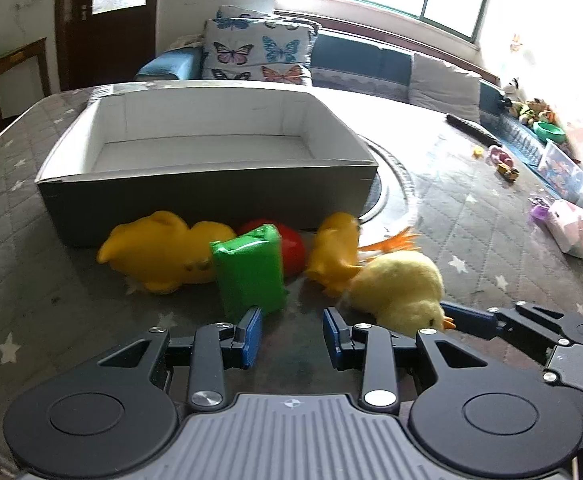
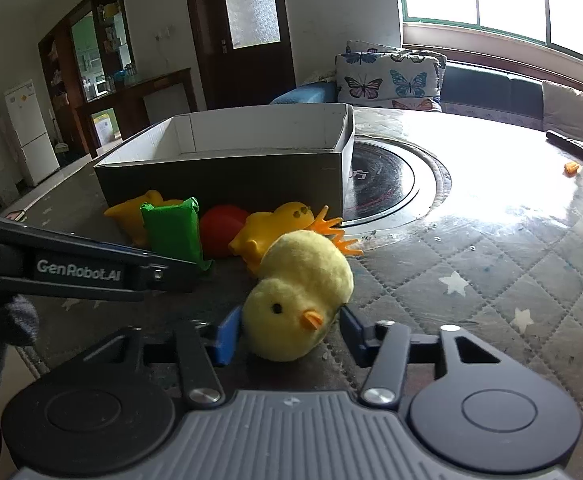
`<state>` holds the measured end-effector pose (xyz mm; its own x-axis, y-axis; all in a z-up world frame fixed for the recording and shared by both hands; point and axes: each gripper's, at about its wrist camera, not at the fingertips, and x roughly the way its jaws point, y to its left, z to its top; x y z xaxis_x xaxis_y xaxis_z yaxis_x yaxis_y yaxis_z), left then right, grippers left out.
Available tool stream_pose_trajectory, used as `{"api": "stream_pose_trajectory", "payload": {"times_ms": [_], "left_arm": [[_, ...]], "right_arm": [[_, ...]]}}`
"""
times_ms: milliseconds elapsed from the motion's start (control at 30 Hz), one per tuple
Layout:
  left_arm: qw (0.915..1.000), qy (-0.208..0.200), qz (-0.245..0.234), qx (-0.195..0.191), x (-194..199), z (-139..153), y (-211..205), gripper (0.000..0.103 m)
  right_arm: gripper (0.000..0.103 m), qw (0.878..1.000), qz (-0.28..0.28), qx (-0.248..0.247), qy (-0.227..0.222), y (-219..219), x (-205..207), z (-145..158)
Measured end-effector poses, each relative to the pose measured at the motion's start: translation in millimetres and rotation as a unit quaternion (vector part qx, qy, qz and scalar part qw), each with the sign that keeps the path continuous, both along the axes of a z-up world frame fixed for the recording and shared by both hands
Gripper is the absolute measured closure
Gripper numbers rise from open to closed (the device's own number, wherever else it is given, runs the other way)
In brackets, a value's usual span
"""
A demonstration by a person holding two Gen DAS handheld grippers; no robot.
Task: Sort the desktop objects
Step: 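Close the right gripper on the yellow plush chick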
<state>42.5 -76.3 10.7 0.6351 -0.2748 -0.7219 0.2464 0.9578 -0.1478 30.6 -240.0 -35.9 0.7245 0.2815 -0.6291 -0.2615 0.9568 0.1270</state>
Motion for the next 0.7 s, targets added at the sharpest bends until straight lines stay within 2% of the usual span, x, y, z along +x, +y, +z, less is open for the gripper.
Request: {"api": "stream_pose_trajectory", "payload": {"times_ms": [100, 300, 700], "left_arm": [[0.9999, 0.0, -0.014, -0.008, 0, 3, -6, 0.067], [0.9988, -0.002, -0.039, -0.028, 3, 7, -17, 0.067], [0.996, 0.005, -0.069, -0.057, 19, 12, -35, 0.067]], "right_arm": [[0.059, 1.0, -0.003, -0.001, -0.004, -4, -3, 1], [0.059, 1.0, -0.019, -0.012, -0.009, -15, -8, 3], [0.054, 1.0, -0.016, 0.002, -0.011, -19, 3, -4]]}}
